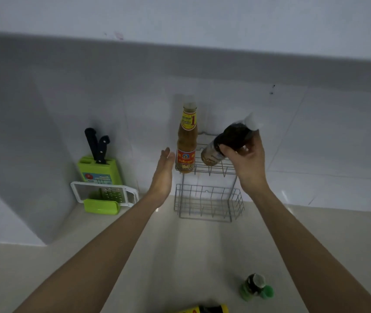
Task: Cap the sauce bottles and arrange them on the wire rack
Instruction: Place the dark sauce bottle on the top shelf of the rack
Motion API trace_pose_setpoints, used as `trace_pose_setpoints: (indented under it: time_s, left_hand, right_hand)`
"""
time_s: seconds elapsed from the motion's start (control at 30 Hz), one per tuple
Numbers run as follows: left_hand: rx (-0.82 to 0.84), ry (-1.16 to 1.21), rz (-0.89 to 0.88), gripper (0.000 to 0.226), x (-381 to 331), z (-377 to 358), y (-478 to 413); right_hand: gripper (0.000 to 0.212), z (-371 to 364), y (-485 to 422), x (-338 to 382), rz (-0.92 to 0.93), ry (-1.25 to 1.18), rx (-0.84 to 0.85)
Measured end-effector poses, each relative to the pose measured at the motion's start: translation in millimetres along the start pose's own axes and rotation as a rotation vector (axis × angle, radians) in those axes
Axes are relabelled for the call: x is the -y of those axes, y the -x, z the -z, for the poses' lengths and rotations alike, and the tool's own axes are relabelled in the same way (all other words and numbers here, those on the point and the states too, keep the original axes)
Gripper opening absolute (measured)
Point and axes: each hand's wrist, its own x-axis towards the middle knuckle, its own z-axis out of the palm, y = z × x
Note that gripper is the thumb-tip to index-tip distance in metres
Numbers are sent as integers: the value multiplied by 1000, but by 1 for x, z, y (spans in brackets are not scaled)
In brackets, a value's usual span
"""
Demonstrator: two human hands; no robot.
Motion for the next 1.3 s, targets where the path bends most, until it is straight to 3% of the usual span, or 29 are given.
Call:
trace_pose_setpoints:
  time_s: [0.17, 0.33, 0.5, 0.97, 1.07, 1.17, 1.23, 1.3]
  left_hand:
    - [73, 111, 99, 53, -21, -12, -5]
    - [103, 201, 61, 33, -24, -18, -2]
    - [176, 175, 95, 54, -17, -12, -9]
    - [171, 101, 138, 59, -14, -16, -8]
    - [105, 53, 126, 62, -9, -18, 3]
    - [-10, -77, 115, 65, 5, -13, 20]
    - [24, -182, 126, 60, 21, -3, 34]
    - [140, -262, 154, 40, 41, 8, 46]
  right_hand:
    - [44, -11, -36, -24, -11, 149, 49]
    - [50, -22, -52, -42, -38, 310, 170]
    - [52, -25, -53, -52, -38, 372, 181]
    - [60, -37, -41, -47, -163, 382, 279]
    - [71, -35, -20, -50, -28, 437, 127]
    - [51, -26, 17, -57, 229, 456, 18]
    - [35, -16, 45, -66, 263, 499, 202]
    - [22, -3, 73, -84, 190, 628, 515]
